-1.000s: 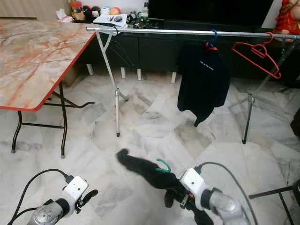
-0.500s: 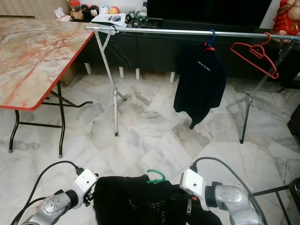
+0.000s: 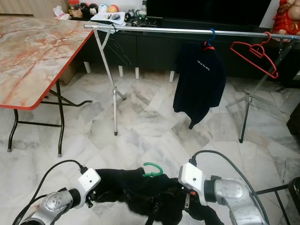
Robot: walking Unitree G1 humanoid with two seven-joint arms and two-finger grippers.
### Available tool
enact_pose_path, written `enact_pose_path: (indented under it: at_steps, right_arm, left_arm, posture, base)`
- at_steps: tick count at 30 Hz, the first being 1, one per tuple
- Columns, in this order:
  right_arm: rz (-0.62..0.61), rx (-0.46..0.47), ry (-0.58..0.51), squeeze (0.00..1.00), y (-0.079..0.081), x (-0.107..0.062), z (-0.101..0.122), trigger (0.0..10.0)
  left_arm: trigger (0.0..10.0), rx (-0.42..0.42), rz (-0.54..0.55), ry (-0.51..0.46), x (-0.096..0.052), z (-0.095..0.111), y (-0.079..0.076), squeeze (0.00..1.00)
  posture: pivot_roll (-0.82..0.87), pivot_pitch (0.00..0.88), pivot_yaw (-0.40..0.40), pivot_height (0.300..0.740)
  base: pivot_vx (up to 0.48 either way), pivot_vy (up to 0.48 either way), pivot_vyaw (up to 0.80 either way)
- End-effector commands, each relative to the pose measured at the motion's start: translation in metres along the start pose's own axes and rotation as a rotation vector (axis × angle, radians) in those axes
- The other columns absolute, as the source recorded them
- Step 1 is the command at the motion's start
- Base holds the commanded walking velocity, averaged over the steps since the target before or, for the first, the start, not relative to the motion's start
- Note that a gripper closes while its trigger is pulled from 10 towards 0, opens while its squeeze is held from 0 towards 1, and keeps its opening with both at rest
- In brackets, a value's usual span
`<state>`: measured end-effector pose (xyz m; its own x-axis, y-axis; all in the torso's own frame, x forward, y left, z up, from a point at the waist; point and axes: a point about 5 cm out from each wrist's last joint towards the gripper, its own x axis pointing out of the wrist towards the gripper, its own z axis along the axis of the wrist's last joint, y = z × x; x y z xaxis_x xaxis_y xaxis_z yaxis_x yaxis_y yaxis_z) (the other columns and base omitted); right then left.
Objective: Hang hanger
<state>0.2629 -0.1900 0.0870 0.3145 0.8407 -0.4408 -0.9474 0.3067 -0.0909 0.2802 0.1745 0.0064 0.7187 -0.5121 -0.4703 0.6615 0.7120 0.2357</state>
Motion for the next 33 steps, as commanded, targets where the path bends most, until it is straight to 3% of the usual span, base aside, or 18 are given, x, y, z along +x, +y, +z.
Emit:
enact_pose_path:
  at_steps: [1, 22, 33]
  right_arm:
    - [-0.023, -0.019, -0.022, 0.00, -0.002, -0.004, 0.006, 10.0]
    - [-0.055, -0.007, -0.024, 0.00, -0.001, 0.000, 0.004, 10.0]
    - [-0.078, -0.001, -0.024, 0.00, 0.002, 0.007, 0.000, 10.0]
  left_arm:
    - [0.0, -0.020, -0.009, 0.031, 0.000, -0.005, -0.002, 0.00]
    - [0.0, -0.020, -0.026, 0.039, 0.002, -0.007, -0.009, 0.00]
    - [0.0, -0.022, 0.029, 0.029, 0.003, -0.006, -0.008, 0.00]
  posture:
    - [-0.03, 0.147, -0.021, 0.740]
    - [-0.03, 0.122, -0.022, 0.740]
    - [-0.03, 0.105, -0.024, 0.740]
  base:
    - [0.000, 0.000, 0.00]
    - [0.000, 0.000, 0.00]
    - [0.000, 0.000, 0.00]
